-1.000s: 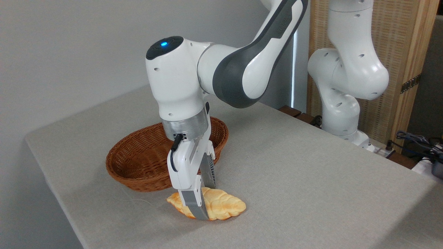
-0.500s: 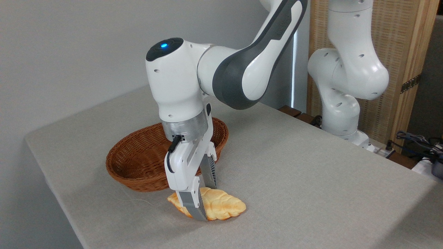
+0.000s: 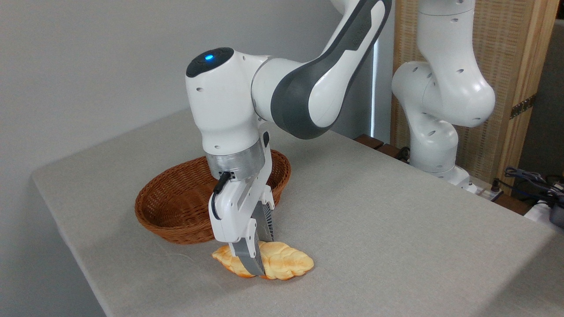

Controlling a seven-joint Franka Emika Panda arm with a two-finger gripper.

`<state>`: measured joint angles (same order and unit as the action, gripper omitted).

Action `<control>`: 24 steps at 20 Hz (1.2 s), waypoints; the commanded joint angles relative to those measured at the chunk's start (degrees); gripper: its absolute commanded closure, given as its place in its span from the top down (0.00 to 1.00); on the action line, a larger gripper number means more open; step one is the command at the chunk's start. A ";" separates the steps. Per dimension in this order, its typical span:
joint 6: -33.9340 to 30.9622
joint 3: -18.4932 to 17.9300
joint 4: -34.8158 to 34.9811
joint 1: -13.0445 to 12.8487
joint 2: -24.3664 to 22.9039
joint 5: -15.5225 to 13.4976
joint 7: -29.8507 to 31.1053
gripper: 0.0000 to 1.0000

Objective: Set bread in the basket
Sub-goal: 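Close the gripper on the leaf-shaped pastry, then lift the pastry and carry it over the wicker basket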

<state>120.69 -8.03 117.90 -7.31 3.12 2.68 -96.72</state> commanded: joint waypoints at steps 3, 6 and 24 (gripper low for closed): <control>0.87 -0.93 -1.61 0.01 -2.68 0.48 0.56 0.37; -0.01 -0.94 -3.02 0.10 -3.65 0.22 3.36 0.39; -9.33 2.49 -8.39 -1.22 -5.76 -26.31 48.97 0.81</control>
<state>112.09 -5.33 110.07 -8.42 -2.77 -17.29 -53.35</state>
